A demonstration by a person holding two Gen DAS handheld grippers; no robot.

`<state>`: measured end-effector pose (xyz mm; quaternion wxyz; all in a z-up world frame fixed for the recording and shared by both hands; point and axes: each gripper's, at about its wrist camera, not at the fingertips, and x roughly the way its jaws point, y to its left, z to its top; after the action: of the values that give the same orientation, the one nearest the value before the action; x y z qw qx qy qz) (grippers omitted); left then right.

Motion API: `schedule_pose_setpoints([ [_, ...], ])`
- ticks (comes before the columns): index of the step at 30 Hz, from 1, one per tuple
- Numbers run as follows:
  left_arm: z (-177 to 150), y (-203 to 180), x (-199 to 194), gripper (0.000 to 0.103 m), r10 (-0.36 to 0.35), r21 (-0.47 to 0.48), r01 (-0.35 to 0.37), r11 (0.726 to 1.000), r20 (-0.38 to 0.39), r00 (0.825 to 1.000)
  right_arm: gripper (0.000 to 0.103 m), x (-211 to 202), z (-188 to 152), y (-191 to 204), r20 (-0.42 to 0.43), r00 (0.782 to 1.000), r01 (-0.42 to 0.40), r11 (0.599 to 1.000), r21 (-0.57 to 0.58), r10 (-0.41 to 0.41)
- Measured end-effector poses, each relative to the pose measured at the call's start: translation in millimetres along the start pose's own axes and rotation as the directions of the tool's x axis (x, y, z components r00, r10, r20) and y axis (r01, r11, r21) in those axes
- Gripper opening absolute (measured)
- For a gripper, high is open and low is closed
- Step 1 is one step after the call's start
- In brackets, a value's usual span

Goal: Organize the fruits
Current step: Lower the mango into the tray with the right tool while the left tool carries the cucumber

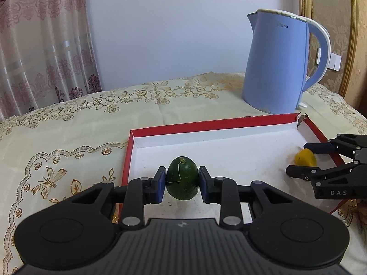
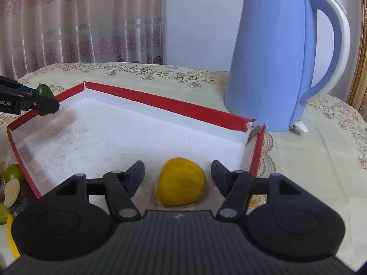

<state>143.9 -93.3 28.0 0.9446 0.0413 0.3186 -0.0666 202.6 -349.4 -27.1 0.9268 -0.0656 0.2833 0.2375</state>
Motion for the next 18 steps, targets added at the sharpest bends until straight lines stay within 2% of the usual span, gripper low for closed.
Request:
schedule_pose_setpoints([
  [3,0.6,-1.2,0.8,0.029,0.002,0.001,-0.002,1.0,0.0,1.0,0.077,-2.8,-0.5,2.6,0.013,1.0,-0.007,1.0,-0.012,0.007],
  [5,0.8,-1.5,1.5,0.029,0.004,0.002,-0.004,1.0,-0.002,1.0,0.096,-7.3,-0.2,4.1,0.037,0.999,0.006,1.0,-0.017,-0.006],
  [9,0.4,-2.1,5.5,0.029,0.006,0.003,-0.006,1.0,-0.012,1.0,0.098,-19.5,3.2,-3.5,0.1,0.995,0.016,0.999,0.034,-0.019],
  [11,-0.3,-2.7,7.9,0.029,0.006,0.008,-0.006,1.0,-0.019,1.0,0.103,-27.6,4.5,-10.7,0.147,0.989,0.016,0.996,0.082,-0.028],
  [18,-2.0,-2.4,15.3,0.029,0.003,0.011,-0.003,1.0,-0.04,0.999,0.103,-41.1,6.7,-36.3,0.242,0.969,-0.016,0.971,0.238,-0.043],
])
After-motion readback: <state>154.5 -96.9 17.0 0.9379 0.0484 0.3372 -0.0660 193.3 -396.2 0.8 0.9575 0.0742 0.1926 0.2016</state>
